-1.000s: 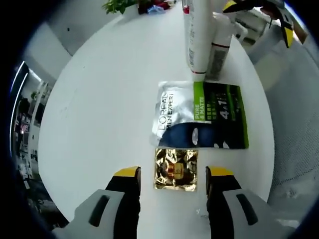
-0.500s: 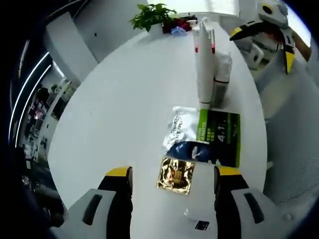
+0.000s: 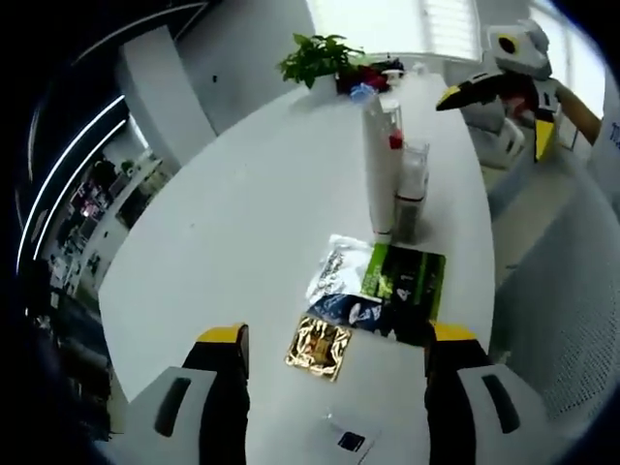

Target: Arrange the skincare products in the storage area until every visible bottle or jar stands upright without overlapping.

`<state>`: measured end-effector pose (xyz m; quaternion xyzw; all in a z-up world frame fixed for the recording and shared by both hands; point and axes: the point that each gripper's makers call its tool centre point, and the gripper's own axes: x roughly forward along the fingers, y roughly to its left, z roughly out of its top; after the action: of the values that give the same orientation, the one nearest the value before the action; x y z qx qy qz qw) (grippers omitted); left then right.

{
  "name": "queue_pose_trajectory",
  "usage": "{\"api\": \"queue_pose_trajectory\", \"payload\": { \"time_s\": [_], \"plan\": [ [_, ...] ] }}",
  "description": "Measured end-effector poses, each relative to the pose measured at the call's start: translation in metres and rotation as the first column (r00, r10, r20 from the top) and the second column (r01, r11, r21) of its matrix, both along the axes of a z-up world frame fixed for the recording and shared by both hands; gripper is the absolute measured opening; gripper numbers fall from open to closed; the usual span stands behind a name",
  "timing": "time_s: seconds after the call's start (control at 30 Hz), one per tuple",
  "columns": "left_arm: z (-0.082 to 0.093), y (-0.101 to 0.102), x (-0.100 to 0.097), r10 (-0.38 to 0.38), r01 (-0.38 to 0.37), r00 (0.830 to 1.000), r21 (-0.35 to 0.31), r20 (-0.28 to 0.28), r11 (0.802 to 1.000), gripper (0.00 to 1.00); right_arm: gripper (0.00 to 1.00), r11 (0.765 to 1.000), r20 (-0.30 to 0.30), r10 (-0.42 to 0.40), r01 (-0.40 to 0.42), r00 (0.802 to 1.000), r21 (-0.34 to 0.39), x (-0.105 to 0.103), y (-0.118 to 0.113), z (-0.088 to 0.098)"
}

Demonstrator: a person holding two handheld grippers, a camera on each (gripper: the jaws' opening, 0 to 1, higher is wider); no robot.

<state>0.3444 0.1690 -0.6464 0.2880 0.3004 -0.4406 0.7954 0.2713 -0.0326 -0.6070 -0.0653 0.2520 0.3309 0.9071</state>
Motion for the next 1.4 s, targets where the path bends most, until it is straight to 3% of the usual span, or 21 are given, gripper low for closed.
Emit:
{"api": "queue_pose_trajectory", "payload": {
  "time_s": [0.47,0.63,0.8,1.33,1.4],
  "plan": [
    [0.01,0.02,-0.02,0.136,-0.134,0.991,-0.089,0.011,0.987,0.84,0.99,0.999,0.039,-0.033,0.034,0.999,-0.029,0.006,-0.009,0.005],
    [0.013,0.023,-0.027,0.171,-0.169,0.985,-0.127,0.004,0.977,0.87,0.99,0.999,0.092,-0.026,0.029,0.995,-0.033,0.007,-0.008,0.014],
    [0.012,0.029,-0.032,0.196,-0.194,0.981,-0.121,0.008,0.974,0.89,0.99,0.998,0.12,-0.024,0.031,0.992,-0.05,0.009,-0.007,0.019],
    [0.013,0.041,-0.041,0.308,-0.306,0.951,-0.185,-0.022,0.934,0.95,0.99,0.998,0.135,-0.022,0.029,0.991,-0.051,0.013,-0.002,0.013],
    [0.013,0.042,-0.043,0.319,-0.317,0.948,-0.193,-0.024,0.929,0.95,0.99,0.998,0.172,-0.03,0.041,0.985,-0.057,0.015,-0.002,0.017]
  ]
}}
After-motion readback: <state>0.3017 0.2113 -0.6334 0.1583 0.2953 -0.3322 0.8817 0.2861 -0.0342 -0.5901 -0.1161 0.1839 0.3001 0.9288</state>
